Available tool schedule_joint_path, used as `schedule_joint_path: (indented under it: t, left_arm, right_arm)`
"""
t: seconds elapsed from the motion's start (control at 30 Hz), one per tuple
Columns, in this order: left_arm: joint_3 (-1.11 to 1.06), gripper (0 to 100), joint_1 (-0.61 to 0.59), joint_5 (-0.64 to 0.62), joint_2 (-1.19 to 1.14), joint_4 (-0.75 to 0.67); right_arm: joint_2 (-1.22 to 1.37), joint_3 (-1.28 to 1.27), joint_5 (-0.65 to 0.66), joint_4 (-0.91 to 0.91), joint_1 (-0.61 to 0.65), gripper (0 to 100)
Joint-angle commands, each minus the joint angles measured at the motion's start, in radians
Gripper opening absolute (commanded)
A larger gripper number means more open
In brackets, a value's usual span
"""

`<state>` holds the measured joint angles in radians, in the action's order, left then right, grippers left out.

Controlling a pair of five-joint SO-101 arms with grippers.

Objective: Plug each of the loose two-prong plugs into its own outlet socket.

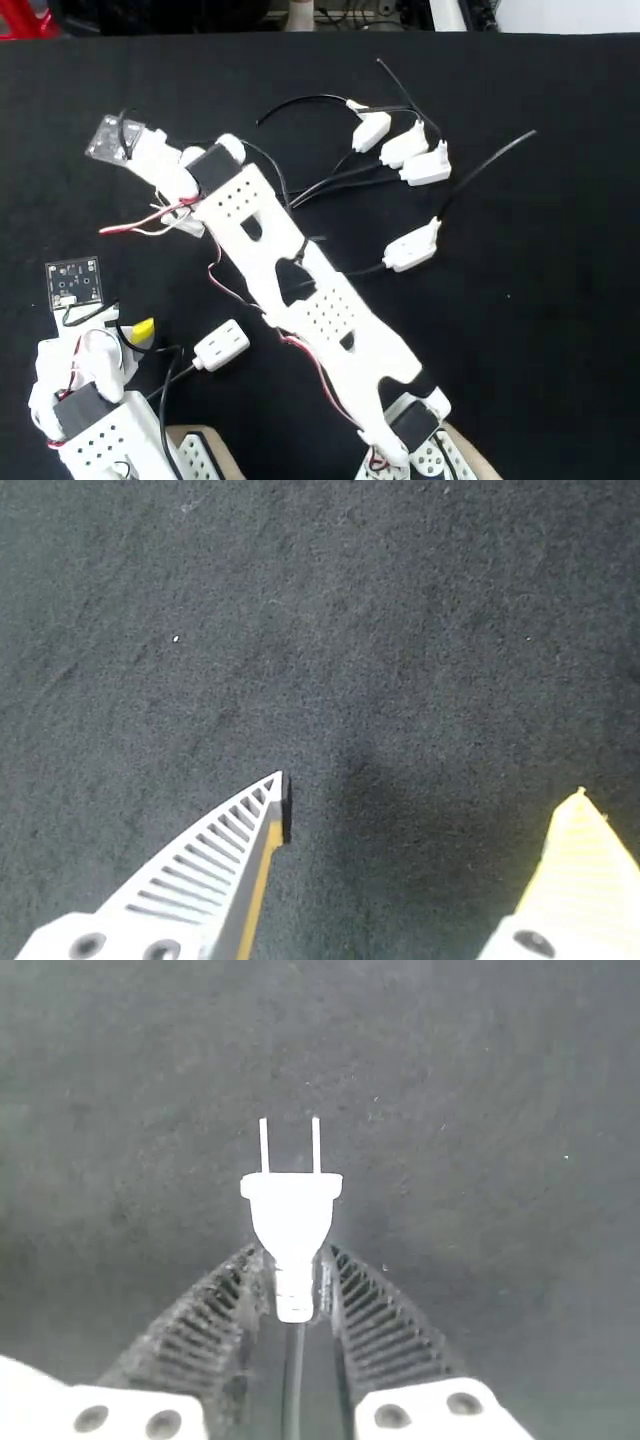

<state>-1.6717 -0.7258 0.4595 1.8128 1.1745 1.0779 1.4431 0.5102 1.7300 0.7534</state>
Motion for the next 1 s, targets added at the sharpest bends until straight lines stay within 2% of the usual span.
schedule_joint_path:
  t: [0.0, 0.2, 0.47, 0.63, 0.83, 0.97]
  left_arm:
    - [0.004, 40, 0.01, 0.005, 0.008, -0.02]
    - [-0.004, 40, 0.01, 0.005, 0.009, -0.021]
    - [-0.004, 40, 0.01, 0.005, 0.009, -0.021]
    - [-0.004, 40, 0.01, 0.005, 0.009, -0.02]
    - [-0.004, 40, 0.01, 0.005, 0.009, -0.02]
    - [-0.004, 40, 0.01, 0.005, 0.009, -0.02]
  right_arm:
    - [-0.262, -0.341, 0.044, 0.04, 0.012, 1.1]
    - [-0.725, -0.987, 0.215, 0.025, 0.014, 1.1]
    - [-1.158, -1.593, 0.479, 0.014, 0.014, 1.1]
    - [-1.282, -1.949, 0.628, -0.227, 0.018, 1.1]
    - [-1.225, -2.095, 0.717, -0.48, 0.014, 5.4]
    - [-1.211, -2.08, 0.717, -0.514, -0.011, 20.4]
